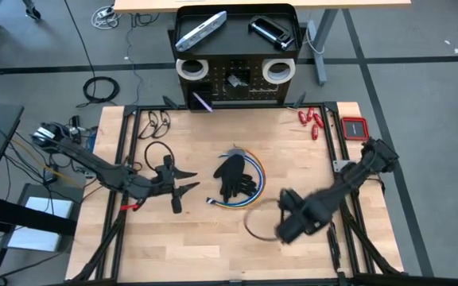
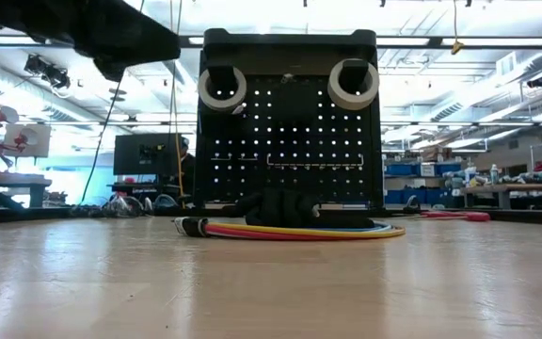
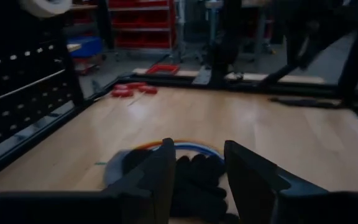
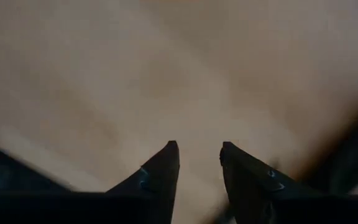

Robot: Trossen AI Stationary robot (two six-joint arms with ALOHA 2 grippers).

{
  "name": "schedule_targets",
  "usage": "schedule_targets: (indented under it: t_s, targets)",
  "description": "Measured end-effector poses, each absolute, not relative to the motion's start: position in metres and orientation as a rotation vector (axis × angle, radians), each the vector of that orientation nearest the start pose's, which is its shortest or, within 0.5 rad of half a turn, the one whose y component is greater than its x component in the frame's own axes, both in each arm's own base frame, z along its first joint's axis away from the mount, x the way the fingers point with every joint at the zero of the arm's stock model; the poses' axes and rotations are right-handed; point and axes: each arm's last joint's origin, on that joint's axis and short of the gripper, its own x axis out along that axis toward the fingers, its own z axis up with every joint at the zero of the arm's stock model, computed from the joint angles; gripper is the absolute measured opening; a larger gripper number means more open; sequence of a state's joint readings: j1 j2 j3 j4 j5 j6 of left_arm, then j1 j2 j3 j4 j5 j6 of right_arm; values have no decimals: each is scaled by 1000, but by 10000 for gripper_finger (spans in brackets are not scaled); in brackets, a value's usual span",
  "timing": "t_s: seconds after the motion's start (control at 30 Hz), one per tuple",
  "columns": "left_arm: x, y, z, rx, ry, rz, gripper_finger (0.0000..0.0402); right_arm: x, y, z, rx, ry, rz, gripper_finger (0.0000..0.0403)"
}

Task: Hang tools onto peg board
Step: Put the black pen into the black bin on the peg board

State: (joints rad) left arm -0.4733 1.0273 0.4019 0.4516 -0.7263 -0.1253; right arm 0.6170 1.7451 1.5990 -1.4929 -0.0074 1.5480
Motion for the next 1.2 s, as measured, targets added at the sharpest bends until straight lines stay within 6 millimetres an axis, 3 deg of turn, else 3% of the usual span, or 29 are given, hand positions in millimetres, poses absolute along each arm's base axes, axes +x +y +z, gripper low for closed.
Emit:
schedule_targets:
  t_s: [0.2, 0.37, 0.53, 0.87, 1.07, 1.2]
  targets:
    - [200, -75, 217, -21, 111, 219, 145, 212, 213, 226, 760, 1894, -753, 164]
    - [202, -71, 216, -24, 120, 207, 145, 193, 225, 178, 844, 1954, -657, 190]
    - [202, -70, 214, -20, 139, 210, 145, 176, 221, 141, 926, 2094, -595, 225]
    - [202, -68, 212, -8, 160, 224, 145, 162, 209, 115, 898, 2188, -441, 326]
    - [202, -65, 208, 2, 200, 245, 145, 156, 200, 94, 1009, 2175, -358, 328]
    - [202, -65, 208, 1, 199, 248, 145, 166, 183, 92, 1060, 2153, -361, 312]
